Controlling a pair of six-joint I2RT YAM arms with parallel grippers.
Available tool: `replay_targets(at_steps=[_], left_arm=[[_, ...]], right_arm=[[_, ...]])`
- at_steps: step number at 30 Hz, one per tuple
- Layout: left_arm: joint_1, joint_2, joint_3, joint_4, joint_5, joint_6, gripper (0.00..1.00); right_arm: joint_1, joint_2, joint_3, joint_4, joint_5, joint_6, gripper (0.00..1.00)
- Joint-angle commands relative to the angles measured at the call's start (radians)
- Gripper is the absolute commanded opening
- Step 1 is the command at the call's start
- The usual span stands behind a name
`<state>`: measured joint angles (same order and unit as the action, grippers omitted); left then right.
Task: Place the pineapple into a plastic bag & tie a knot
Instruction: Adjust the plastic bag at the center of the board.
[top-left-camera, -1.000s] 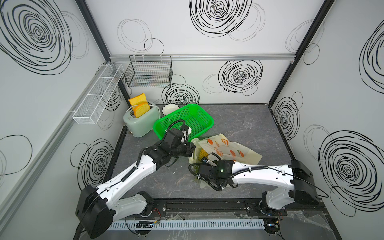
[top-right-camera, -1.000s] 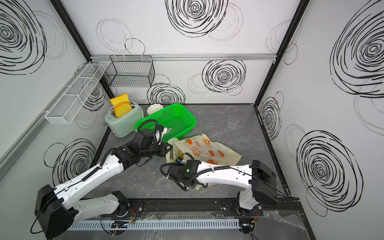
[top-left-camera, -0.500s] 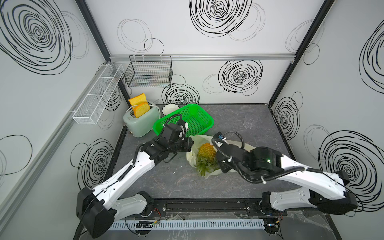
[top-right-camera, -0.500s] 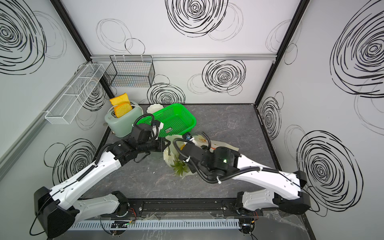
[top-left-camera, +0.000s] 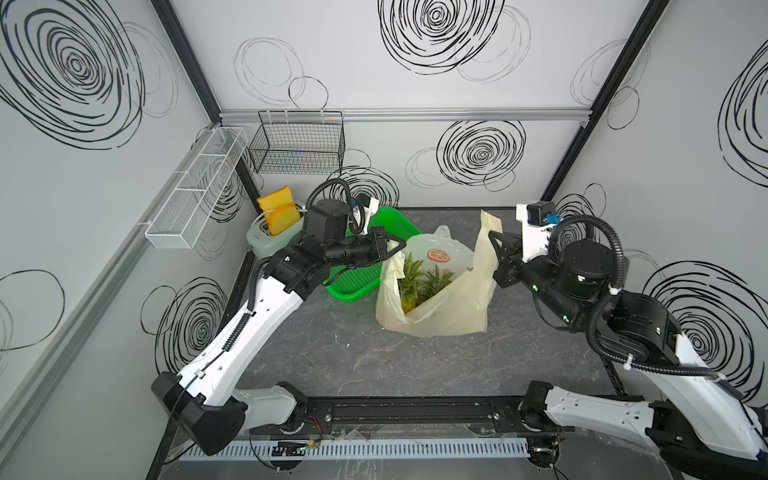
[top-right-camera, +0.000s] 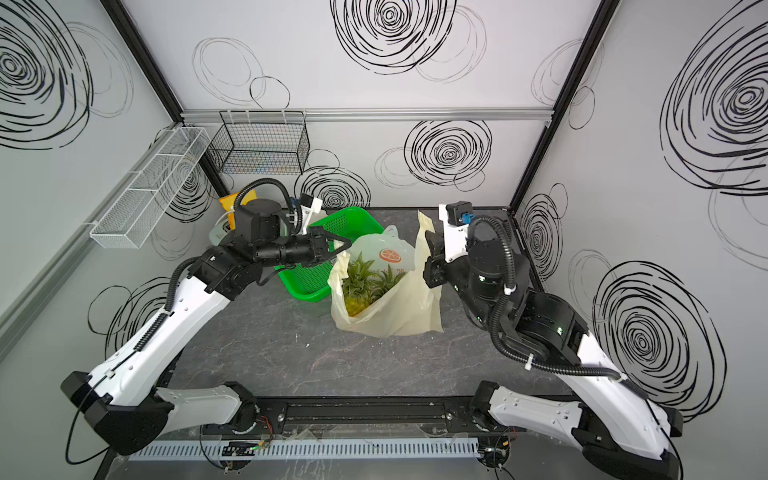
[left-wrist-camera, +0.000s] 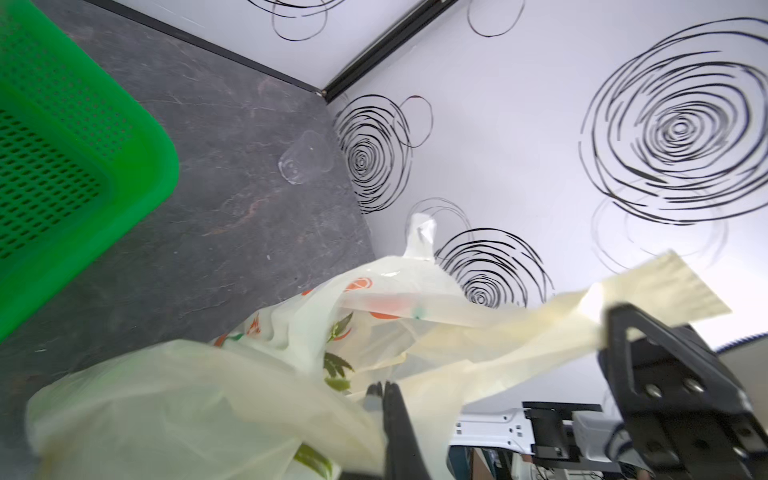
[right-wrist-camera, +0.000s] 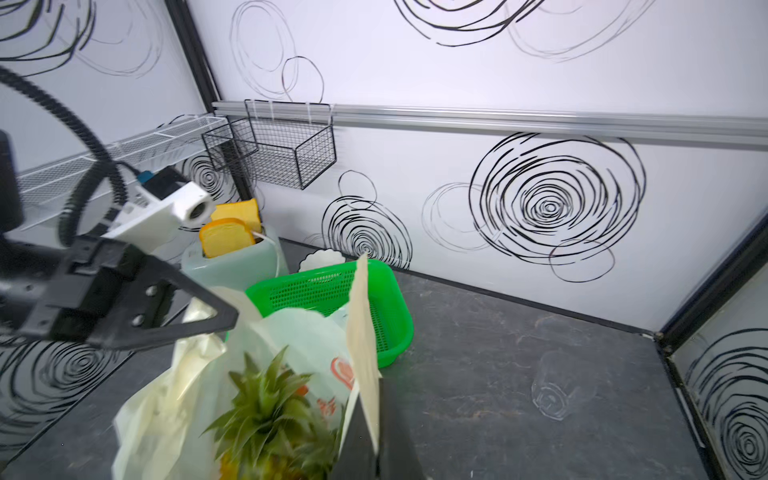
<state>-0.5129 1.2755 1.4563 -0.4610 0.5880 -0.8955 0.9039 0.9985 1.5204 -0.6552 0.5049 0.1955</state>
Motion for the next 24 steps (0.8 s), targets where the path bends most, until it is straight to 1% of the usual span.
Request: replay_targets(at_steps=[1, 3, 5, 6, 7, 9, 12, 13, 15, 19, 21, 24], left_arm=[[0.016, -0.042, 0.065, 0.231, 0.086, -0.165, 0.00], [0.020, -0.057, 0.069, 0.320, 0.089, -0.223, 0.00], [0.023, -0.069, 0.062, 0.387, 0.094, -0.264, 0.00], [0.027, -0.074, 0.056, 0.379, 0.088, -0.250, 0.00], [0.033, -0.077, 0.049, 0.335, 0.076, -0.221, 0.00], [0.056, -0.093, -0.012, 0.253, 0.064, -0.172, 0.00], [0.088, -0.124, -0.139, 0.240, 0.072, -0.164, 0.00], [0.091, -0.131, -0.157, 0.235, 0.068, -0.154, 0.00], [0.098, -0.136, -0.161, 0.192, 0.054, -0.104, 0.00], [0.130, -0.121, -0.147, 0.108, 0.049, -0.008, 0.00], [0.150, -0.115, -0.152, 0.086, 0.062, 0.003, 0.00], [0.156, -0.125, -0.154, 0.083, 0.066, 0.000, 0.00]], right_arm=[[-0.131, 0.029, -0.039, 0.047, -0.125, 0.012, 0.00], [-0.256, 0.032, -0.108, 0.036, -0.275, 0.058, 0.00], [-0.351, 0.033, -0.159, 0.028, -0.388, 0.093, 0.00], [-0.384, 0.032, -0.171, 0.028, -0.433, 0.105, 0.00], [-0.401, 0.027, -0.175, 0.031, -0.459, 0.111, 0.00], [-0.409, 0.007, -0.162, 0.055, -0.493, 0.118, 0.00], [-0.409, -0.020, -0.124, 0.104, -0.532, 0.109, 0.00], [-0.409, -0.028, -0.115, 0.123, -0.548, 0.105, 0.00], [-0.409, -0.049, -0.121, 0.172, -0.588, 0.096, 0.00], [-0.410, -0.072, -0.192, 0.242, -0.645, 0.105, 0.00], [-0.409, -0.068, -0.204, 0.240, -0.656, 0.111, 0.00], [-0.410, -0.072, -0.194, 0.253, -0.678, 0.118, 0.00]])
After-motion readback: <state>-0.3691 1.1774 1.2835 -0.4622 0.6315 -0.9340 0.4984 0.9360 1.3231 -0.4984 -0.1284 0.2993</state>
